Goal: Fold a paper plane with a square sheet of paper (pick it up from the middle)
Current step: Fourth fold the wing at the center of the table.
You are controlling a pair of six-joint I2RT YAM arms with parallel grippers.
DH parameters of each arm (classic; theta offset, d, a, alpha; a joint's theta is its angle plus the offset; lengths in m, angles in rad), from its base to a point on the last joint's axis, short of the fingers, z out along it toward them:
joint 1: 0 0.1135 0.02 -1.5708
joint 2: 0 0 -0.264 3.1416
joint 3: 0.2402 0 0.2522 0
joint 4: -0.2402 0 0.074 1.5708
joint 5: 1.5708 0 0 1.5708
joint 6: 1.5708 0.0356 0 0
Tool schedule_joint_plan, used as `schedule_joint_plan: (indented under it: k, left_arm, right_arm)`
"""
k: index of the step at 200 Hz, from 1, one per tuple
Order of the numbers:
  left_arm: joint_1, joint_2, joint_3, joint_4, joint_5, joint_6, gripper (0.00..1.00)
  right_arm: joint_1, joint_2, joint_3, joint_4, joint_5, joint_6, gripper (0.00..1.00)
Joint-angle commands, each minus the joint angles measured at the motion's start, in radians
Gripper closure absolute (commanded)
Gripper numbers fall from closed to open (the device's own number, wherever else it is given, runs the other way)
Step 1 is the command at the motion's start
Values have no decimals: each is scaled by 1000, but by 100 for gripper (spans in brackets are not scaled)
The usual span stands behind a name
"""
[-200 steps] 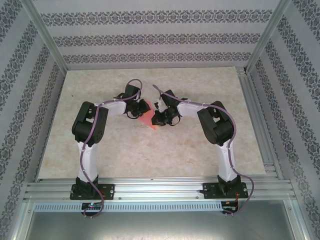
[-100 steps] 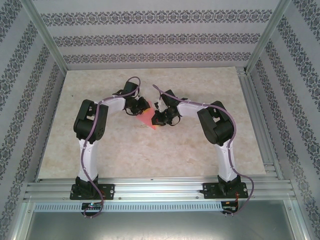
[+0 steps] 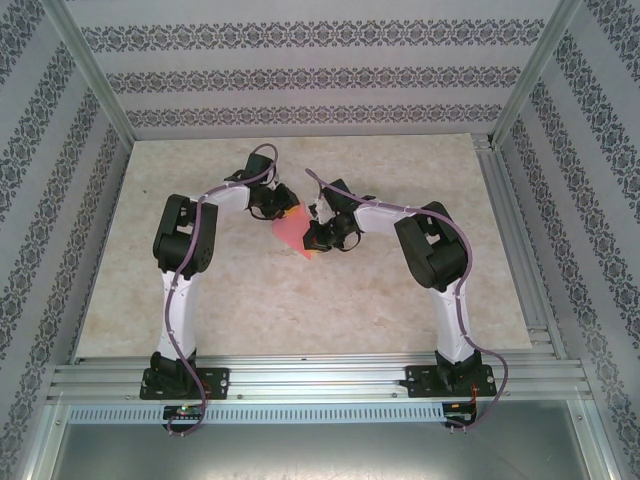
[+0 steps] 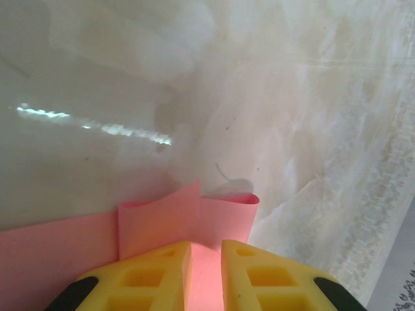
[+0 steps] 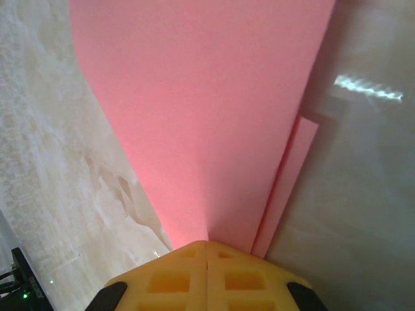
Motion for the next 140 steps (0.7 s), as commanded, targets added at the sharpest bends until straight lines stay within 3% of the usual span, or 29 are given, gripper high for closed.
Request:
schedule_joint_plan:
  k: [1, 100, 127, 140]
  left_arm:
    - [51, 65, 48, 20, -79, 23, 77]
    - [86, 162, 244, -57, -32, 41, 73]
    - [90, 135, 299, -62, 30, 48, 69]
    - [91, 99, 317, -70, 43, 58, 67]
  right_arm:
    - [-1, 79, -38, -162, 110, -27, 100]
    - [-3, 75, -17, -171, 103, -30, 100]
    - [-3, 14, 7, -161, 85, -29, 95]
    - [-6, -35, 25, -157, 87, -23, 86]
